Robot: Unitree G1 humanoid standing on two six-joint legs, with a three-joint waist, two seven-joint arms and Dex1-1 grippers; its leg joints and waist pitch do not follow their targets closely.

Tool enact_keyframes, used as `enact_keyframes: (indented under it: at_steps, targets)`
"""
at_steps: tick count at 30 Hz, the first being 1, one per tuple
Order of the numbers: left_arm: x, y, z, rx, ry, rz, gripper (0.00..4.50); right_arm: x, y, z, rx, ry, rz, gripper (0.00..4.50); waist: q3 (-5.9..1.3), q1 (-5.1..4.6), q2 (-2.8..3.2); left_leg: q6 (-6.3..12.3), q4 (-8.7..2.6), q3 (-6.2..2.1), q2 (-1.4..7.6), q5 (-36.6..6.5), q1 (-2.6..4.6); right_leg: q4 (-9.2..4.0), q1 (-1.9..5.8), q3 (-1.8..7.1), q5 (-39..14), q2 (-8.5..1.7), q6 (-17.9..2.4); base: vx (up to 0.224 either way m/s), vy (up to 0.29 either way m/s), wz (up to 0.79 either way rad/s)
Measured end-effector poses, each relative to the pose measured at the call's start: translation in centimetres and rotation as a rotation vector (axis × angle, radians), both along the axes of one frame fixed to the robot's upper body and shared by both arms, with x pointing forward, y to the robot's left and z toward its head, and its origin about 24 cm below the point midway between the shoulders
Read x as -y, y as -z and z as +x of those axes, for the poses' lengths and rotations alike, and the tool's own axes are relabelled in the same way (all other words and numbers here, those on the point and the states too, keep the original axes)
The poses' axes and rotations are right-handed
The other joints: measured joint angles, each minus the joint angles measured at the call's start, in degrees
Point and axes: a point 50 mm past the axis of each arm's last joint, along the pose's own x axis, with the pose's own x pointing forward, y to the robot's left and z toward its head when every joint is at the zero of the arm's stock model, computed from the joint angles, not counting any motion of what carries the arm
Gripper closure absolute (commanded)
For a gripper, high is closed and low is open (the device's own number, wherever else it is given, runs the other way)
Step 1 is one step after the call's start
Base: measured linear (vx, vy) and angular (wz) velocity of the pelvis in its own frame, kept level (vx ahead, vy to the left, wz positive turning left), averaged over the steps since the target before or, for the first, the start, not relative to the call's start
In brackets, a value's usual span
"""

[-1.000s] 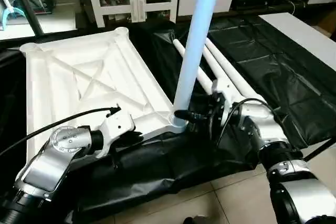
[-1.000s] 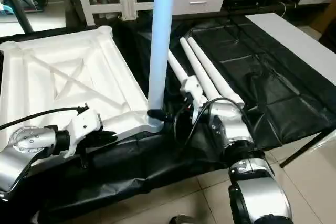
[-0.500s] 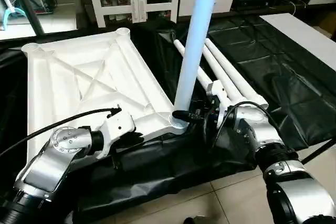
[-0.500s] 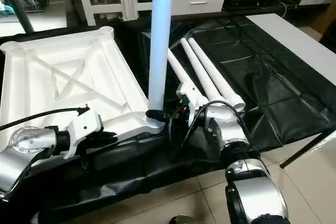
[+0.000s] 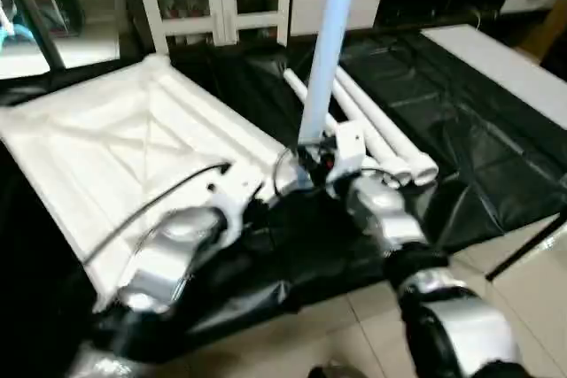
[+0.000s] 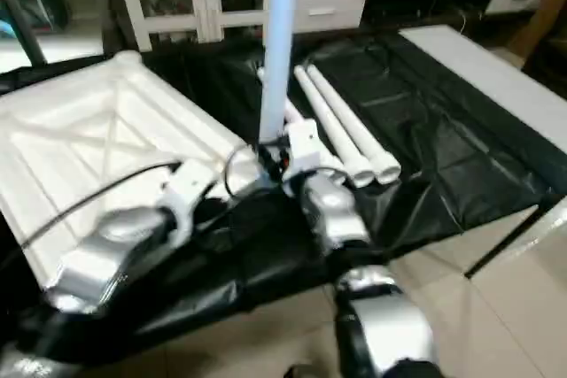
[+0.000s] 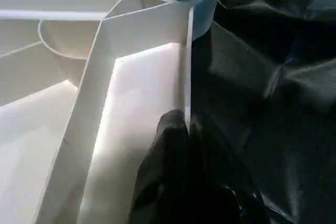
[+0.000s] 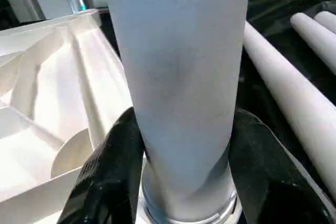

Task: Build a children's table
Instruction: Rotate leg to tighten

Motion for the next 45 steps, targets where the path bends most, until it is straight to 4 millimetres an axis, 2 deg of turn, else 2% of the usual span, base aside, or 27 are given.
enact_keyframes:
  at_steps: [3,4,5,6,8,10,14,17,21,25,27,28,31,33,39,40,45]
  targets:
    - [-0.3,-0.1,0.0,0.005,0.007,0.012,4.5,-0.1,0.0,0.0,0.007,-0.006,0.001,2.57,-0.07,-0.13,-0.12,0.01,0.02,-0.01,0.01,0.0,-0.1,-0.19,0.01,-0.14,0.0,-0.06,0.0,0.0,0.0,0.0]
    - [-0.9,-0.2,-0.1,0.017,0.027,0.038,4.5,0.0,-0.1,-0.1,0.023,-0.038,0.007,2.57,-0.07,-0.15,-0.12,0.01,0.02,-0.02,0.05,0.0,-0.22,-0.24,-0.05,-0.22,0.0,-0.07,0.0,0.0,0.0,0.0]
    - [-1.4,-0.3,-0.2,0.029,0.056,0.051,4.5,0.2,-0.1,-0.1,0.03,-0.077,0.013,2.01,-0.07,-0.28,-0.12,0.01,0.01,-0.02,0.08,0.0,-0.31,-0.23,-0.12,-0.25,0.0,-0.06,-0.01,0.0,0.0,0.0]
    - [-1.7,-0.3,-0.4,0.038,0.083,0.057,4.5,0.6,-0.2,-0.2,0.037,-0.118,0.019,1.87,-0.07,-0.31,-0.12,0.02,0.01,-0.02,0.1,0.01,-0.4,-0.21,-0.18,-0.26,0.02,-0.06,-0.02,0.0,0.0,0.0]
    - [-2.5,-0.3,-0.8,0.059,0.127,0.071,4.5,0.9,-0.1,-0.5,0.048,-0.197,0.041,1.87,-0.09,-0.28,-0.16,0.02,0.04,-0.02,0.12,0.01,-0.63,0.12,-0.25,-0.24,0.21,-0.06,-0.22,0.0,0.0,0.0]
    - [-3.3,-0.4,-1.1,0.07,0.166,0.09,4.5,1.3,-0.2,-0.6,0.061,-0.242,0.041,1.51,-0.09,-0.13,-0.15,0.01,-0.02,0.05,0.17,0.01,-0.62,0.29,-0.33,-0.24,0.5,-0.03,-0.31,0.0,0.0,0.0]
    - [-4.7,-0.4,-2.4,0.079,0.297,0.096,4.5,2.4,-0.5,-0.8,0.084,-0.378,0.0,1.2,-0.11,0.59,-0.19,0.01,-0.04,0.09,0.28,0.02,-0.57,0.79,-0.36,-0.49,0.73,-0.02,-0.61,0.013,-0.006,0.03]
    - [-6.0,-0.7,-3.3,0.063,0.388,0.117,4.5,3.1,-0.9,-1.3,0.107,-0.56,-0.032,0.96,-0.1,1.42,-0.26,0.02,-0.05,0.14,0.34,0.03,-0.49,1.23,-0.46,-0.39,0.48,-0.01,-0.29,0.039,-0.014,0.08]
    - [-5.8,-0.8,-3.7,0.058,0.443,0.09,4.5,4.3,-1.2,-1.6,0.114,-0.677,-0.066,0.96,-0.1,2.59,-0.26,0.12,-0.03,0.28,0.33,0.09,-0.56,1.18,-0.46,-0.28,0.32,-0.07,-0.31,0.0,0.0,0.0]
    - [-5.4,-0.6,-3.9,0.052,0.475,0.076,4.5,5.1,-1.4,-1.9,0.118,-0.755,-0.1,0.96,-0.11,3.45,-0.29,0.12,-0.02,0.44,0.21,0.08,-0.46,1.23,-0.46,0.32,0.32,-0.03,-0.31,0.0,0.0,0.0]
    - [-5.3,-0.6,-4.0,0.049,0.482,0.073,4.5,5.5,-1.4,-2.0,0.109,-0.777,-0.102,0.96,-0.11,3.46,-0.3,0.07,-0.01,0.56,0.21,0.05,-0.36,1.26,-0.39,0.56,0.32,-0.02,-0.31,0.0,0.0,0.0]
    - [-5.3,-0.5,-4.0,0.046,0.486,0.072,4.5,5.7,-1.4,-2.1,0.102,-0.786,-0.1,1.22,-0.1,3.4,-0.31,0.02,0.02,0.6,0.2,0.02,-0.3,1.26,-0.31,0.67,0.32,-0.02,-0.31,0.0,0.0,0.0]
    - [-5.2,-0.4,-4.0,0.048,0.492,0.072,4.5,5.7,-1.3,-2.2,0.087,-0.81,-0.089,1.29,-0.11,3.33,-0.32,0.01,0.08,0.61,0.18,0.02,-0.28,1.26,-0.24,0.78,0.32,-0.02,-0.31,0.0,0.0,0.0]
    - [-5.2,-0.4,-4.0,0.049,0.493,0.074,4.5,5.7,-1.2,-2.2,0.082,-0.814,-0.084,1.63,-0.11,3.34,-0.32,0.01,0.08,0.62,0.18,0.02,-0.28,1.28,-0.23,0.79,0.32,-0.02,-0.31,0.0,0.0,0.0]
    - [-5.2,-0.4,-3.9,0.052,0.492,0.079,4.5,5.5,-1.2,-2.3,0.083,-0.817,-0.079,2.0,-0.11,3.27,-0.33,0.01,0.13,0.59,0.19,0.02,-0.28,1.46,-0.24,0.79,0.31,-0.02,-0.3,0.0,0.0,0.0]
    - [-5.3,-0.4,-3.8,0.053,0.486,0.081,4.5,5.3,-1.1,-2.2,0.085,-0.807,-0.08,2.21,-0.11,3.23,-0.33,0.0,0.14,0.59,0.19,0.02,-0.27,1.48,-0.23,0.79,0.31,-0.02,-0.3,0.0,0.0,0.0]
    - [-4.9,-0.2,-3.0,0.05,0.413,0.082,4.5,4.5,-0.8,-1.6,0.089,-0.655,-0.098,2.5,-0.15,2.94,-0.39,-0.02,0.15,0.54,0.19,0.01,-0.23,1.5,-0.16,0.8,0.2,0.0,-0.1,0.0,0.0,0.0]
